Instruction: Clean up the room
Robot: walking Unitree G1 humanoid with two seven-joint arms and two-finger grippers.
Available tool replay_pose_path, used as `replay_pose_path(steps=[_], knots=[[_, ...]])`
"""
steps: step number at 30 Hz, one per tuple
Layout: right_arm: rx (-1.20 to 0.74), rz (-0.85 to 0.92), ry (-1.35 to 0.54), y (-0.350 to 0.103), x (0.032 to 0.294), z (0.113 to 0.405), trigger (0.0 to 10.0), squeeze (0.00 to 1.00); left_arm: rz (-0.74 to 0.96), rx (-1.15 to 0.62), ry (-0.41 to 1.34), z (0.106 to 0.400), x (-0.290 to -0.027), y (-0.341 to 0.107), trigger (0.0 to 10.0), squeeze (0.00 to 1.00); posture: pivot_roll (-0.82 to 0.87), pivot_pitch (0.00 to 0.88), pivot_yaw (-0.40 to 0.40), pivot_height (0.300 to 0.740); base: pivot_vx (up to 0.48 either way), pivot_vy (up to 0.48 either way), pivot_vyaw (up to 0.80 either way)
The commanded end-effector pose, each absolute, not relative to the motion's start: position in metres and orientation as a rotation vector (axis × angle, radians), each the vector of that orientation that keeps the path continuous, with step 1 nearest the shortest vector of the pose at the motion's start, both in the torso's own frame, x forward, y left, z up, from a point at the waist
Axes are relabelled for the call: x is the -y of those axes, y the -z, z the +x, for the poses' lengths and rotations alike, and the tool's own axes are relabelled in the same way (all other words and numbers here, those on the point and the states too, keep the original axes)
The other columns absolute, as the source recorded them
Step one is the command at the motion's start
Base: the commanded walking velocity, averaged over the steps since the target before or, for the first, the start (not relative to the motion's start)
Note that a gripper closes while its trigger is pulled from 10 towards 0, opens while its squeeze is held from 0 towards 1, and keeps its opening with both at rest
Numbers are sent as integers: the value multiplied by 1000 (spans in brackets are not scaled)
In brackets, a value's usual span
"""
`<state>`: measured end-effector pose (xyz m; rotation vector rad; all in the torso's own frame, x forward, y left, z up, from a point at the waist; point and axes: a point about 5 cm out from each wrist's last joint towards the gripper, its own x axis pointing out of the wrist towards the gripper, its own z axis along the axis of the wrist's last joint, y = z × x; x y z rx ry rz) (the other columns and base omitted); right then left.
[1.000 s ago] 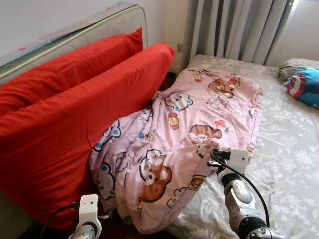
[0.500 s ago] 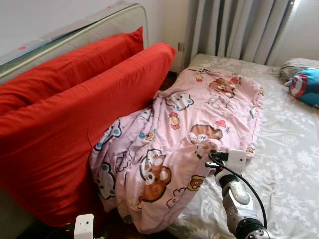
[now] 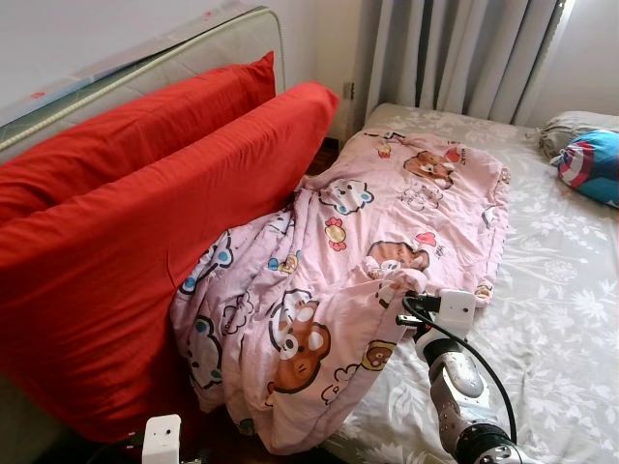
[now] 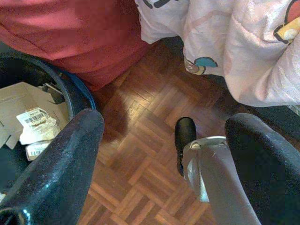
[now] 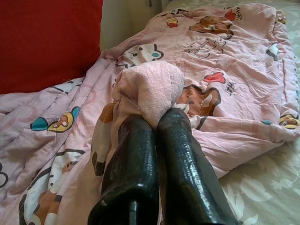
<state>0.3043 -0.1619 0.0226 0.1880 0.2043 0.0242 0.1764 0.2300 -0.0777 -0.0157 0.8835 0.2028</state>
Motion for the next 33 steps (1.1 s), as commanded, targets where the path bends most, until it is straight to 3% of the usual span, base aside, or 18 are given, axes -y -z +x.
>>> replay_pose_path(steps=[1,33], knots=[[-183,182,-28,-25,161,305,10000,0,-9,-931,-212,165,-234,83,10000,0,-60,38,14,740,-266,0,0],[-191,175,-29,-24,162,304,10000,0,-8,-934,-205,164,-231,84,10000,0,-61,39,13,740,-301,0,0]])
